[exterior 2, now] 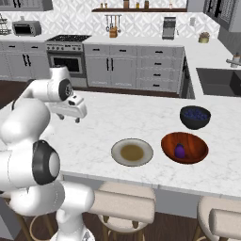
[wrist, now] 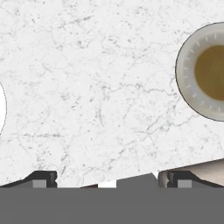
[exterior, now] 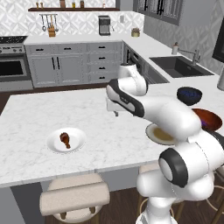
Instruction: Pick the chicken drumstick and eggplant from their plates and place them in the bowl. Then put the bowl in the fridge.
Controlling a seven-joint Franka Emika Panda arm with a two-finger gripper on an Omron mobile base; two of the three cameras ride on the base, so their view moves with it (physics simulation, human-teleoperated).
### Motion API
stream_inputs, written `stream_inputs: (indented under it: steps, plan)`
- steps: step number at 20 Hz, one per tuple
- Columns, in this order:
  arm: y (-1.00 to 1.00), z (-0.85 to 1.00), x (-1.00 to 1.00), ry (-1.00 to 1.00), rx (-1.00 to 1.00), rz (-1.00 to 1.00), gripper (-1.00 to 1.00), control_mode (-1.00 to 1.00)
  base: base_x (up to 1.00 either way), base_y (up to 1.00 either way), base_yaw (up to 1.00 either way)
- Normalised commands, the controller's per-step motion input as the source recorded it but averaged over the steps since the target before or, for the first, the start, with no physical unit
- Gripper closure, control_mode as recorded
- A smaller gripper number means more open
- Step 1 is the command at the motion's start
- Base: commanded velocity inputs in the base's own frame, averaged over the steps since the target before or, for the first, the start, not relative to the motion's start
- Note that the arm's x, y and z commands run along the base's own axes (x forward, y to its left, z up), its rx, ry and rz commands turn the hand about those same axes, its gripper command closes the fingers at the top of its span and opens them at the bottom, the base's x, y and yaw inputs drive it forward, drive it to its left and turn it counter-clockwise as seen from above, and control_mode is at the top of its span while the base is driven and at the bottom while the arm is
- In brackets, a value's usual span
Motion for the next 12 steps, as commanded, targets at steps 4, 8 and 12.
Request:
stream_inputs:
  steps: [4, 8, 12]
  plan:
    - [1.00, 0.00, 0.11, 0.00, 0.00, 0.01, -1.00, -1.00, 0.00, 0.00, 0.00]
    - [0.98, -0.02, 0.04, 0.00, 0.00, 0.01, -1.00, -1.00, 0.00, 0.00, 0.00]
    - [0.84, -0.01, 0.07, 0.01, 0.00, 0.00, -1.00, -1.00, 0.00, 0.00, 0.00]
